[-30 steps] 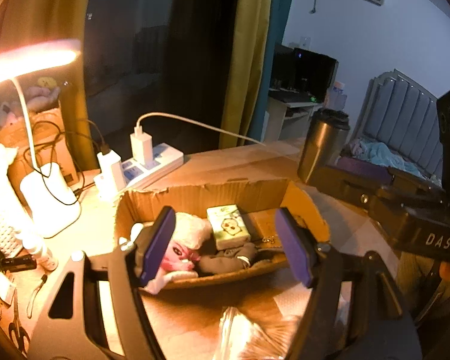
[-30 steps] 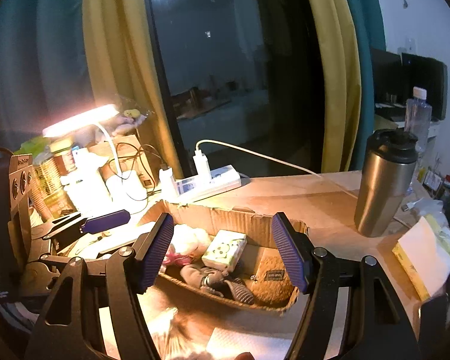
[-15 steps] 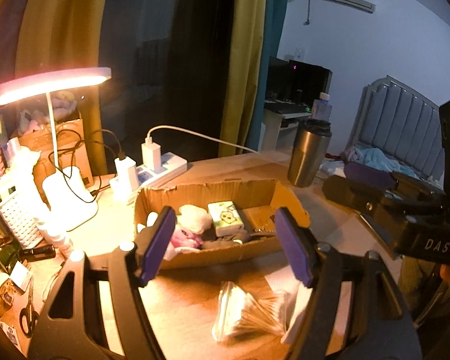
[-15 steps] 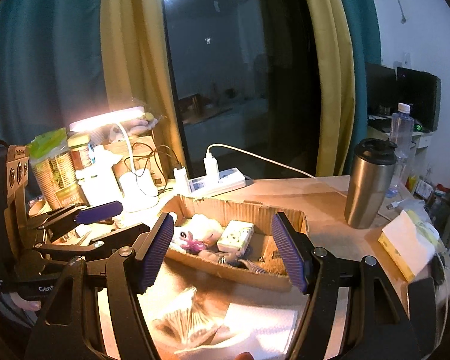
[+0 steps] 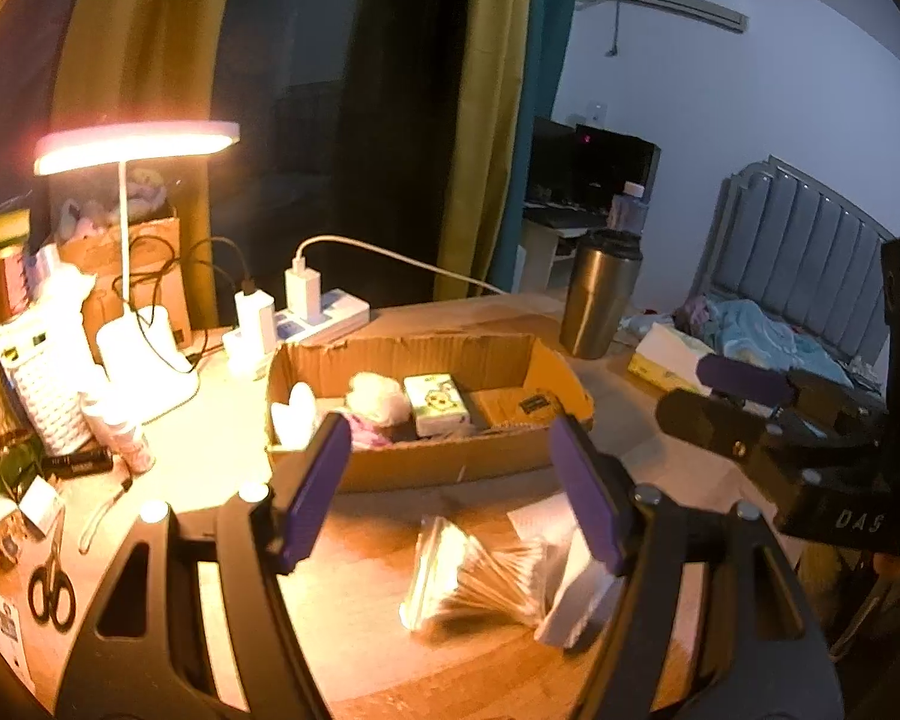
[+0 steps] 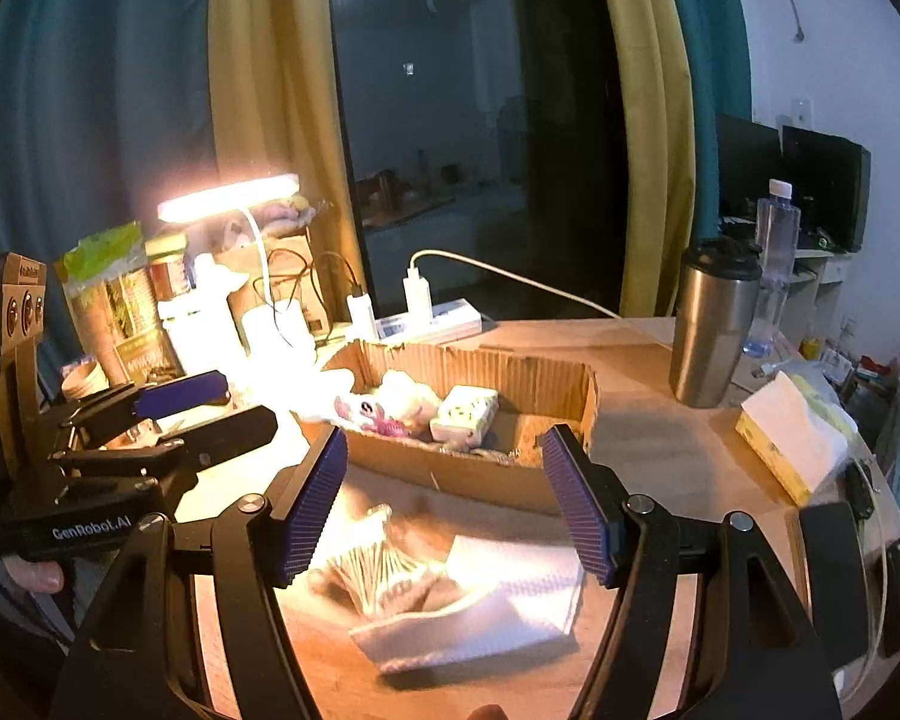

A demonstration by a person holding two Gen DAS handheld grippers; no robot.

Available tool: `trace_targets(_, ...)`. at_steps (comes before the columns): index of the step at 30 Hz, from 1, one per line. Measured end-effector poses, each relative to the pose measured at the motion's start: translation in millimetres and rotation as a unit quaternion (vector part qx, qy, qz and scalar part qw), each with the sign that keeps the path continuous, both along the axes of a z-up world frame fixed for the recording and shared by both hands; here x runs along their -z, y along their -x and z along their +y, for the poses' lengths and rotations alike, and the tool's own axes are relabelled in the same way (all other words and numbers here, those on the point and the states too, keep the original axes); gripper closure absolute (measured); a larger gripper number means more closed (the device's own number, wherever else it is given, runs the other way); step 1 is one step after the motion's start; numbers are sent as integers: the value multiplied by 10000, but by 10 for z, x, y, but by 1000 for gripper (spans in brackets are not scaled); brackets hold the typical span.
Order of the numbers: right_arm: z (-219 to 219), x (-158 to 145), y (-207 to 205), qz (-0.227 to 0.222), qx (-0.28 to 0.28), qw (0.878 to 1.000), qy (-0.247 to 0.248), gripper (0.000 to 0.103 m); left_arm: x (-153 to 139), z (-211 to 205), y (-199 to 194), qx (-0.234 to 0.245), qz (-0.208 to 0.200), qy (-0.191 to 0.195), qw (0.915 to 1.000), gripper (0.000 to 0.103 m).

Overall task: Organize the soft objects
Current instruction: 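Move both open tools back toward the cotton swab bag and white cloth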

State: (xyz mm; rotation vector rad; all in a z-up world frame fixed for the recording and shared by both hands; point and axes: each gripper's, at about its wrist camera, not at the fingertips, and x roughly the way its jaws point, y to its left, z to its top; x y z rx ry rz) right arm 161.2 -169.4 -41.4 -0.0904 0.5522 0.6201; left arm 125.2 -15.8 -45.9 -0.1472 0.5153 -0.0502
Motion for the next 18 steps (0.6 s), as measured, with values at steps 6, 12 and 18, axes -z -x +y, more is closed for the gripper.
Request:
trace_targets(6, -49, 121, 88, 80, 11, 10000, 12, 32, 126, -58, 97, -17, 108, 10, 9999, 33)
trace_targets(12, -112, 302, 103, 263, 73, 9996, -18, 32, 267, -162, 99, 69, 295, -48, 9995, 33)
trace_targets(18, -195, 434, 49, 404, 137, 9991, -52, 32, 423, -258, 31, 146, 519, -92, 9985, 33)
